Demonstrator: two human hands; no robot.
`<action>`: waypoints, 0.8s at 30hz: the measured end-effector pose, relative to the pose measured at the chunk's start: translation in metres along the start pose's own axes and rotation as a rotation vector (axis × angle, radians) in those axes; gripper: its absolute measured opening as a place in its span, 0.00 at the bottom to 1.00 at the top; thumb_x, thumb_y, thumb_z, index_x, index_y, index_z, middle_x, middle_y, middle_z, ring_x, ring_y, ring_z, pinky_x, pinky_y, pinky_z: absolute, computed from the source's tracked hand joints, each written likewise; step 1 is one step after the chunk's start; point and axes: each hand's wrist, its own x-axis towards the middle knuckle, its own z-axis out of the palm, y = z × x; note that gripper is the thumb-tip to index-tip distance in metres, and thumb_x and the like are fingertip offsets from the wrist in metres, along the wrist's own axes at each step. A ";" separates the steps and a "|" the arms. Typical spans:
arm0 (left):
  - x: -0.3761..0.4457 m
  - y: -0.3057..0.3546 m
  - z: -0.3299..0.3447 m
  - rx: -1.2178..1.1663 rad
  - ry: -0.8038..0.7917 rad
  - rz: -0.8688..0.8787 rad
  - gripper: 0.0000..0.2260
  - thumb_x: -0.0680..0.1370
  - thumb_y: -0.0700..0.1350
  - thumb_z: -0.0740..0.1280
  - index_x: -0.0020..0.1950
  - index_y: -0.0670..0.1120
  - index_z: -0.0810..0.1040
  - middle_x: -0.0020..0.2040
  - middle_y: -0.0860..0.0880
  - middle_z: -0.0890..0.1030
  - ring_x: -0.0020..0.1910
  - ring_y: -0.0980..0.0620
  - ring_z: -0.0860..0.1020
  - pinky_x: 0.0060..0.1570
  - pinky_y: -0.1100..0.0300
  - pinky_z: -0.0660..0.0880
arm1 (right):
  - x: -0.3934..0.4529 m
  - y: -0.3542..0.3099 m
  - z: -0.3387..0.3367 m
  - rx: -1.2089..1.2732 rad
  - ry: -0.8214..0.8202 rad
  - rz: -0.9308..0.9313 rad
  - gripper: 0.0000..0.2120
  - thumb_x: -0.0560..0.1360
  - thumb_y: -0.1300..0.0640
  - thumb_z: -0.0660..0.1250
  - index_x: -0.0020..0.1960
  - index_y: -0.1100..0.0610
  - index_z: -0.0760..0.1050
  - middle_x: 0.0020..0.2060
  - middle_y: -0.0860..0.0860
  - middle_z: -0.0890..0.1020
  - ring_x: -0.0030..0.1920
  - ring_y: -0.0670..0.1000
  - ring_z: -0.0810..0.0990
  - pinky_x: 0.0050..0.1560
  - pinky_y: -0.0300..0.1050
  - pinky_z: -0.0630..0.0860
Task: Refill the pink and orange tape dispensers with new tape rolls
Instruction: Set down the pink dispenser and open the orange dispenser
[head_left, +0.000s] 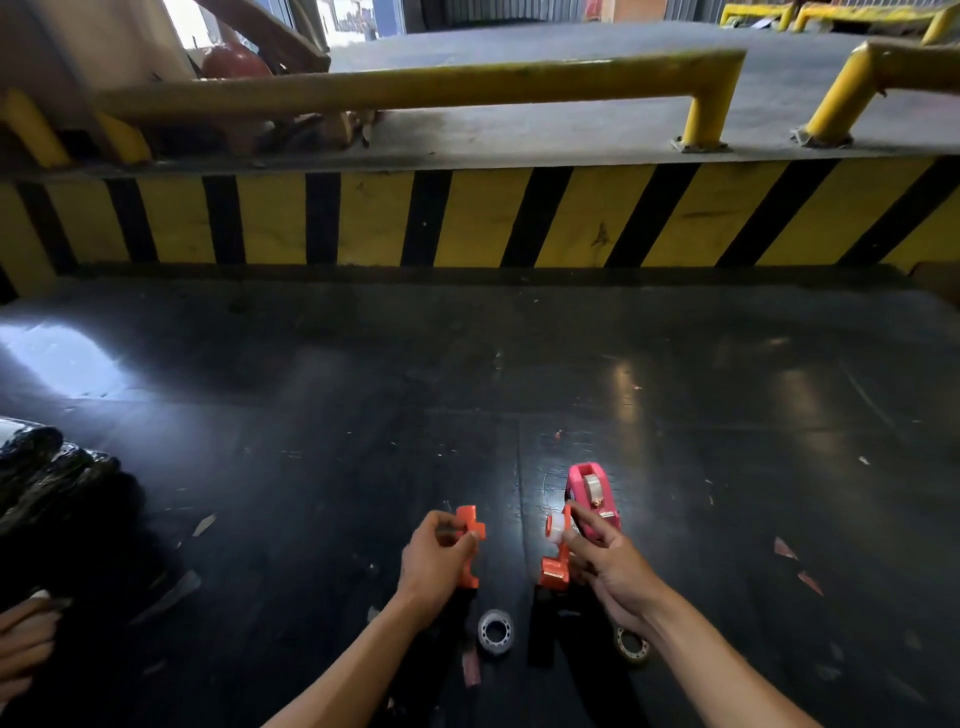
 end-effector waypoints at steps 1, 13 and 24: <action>0.002 -0.006 -0.004 0.137 0.045 0.041 0.06 0.75 0.44 0.74 0.47 0.47 0.78 0.47 0.45 0.82 0.37 0.50 0.81 0.30 0.59 0.81 | -0.001 0.000 0.000 -0.008 -0.004 0.007 0.25 0.75 0.68 0.65 0.70 0.57 0.67 0.42 0.54 0.82 0.28 0.43 0.80 0.29 0.38 0.77; 0.010 -0.014 -0.009 0.848 0.042 0.063 0.17 0.77 0.60 0.65 0.60 0.53 0.75 0.60 0.49 0.73 0.63 0.43 0.71 0.63 0.48 0.68 | 0.001 0.001 0.008 -0.033 -0.028 0.042 0.22 0.76 0.69 0.64 0.67 0.54 0.70 0.33 0.52 0.85 0.32 0.49 0.83 0.33 0.44 0.79; -0.004 0.027 0.021 0.208 -0.314 0.141 0.11 0.80 0.48 0.68 0.56 0.42 0.82 0.43 0.50 0.82 0.36 0.61 0.76 0.36 0.75 0.71 | 0.002 0.006 0.030 -0.246 -0.022 -0.041 0.22 0.74 0.64 0.70 0.65 0.54 0.69 0.53 0.60 0.79 0.39 0.47 0.83 0.36 0.37 0.78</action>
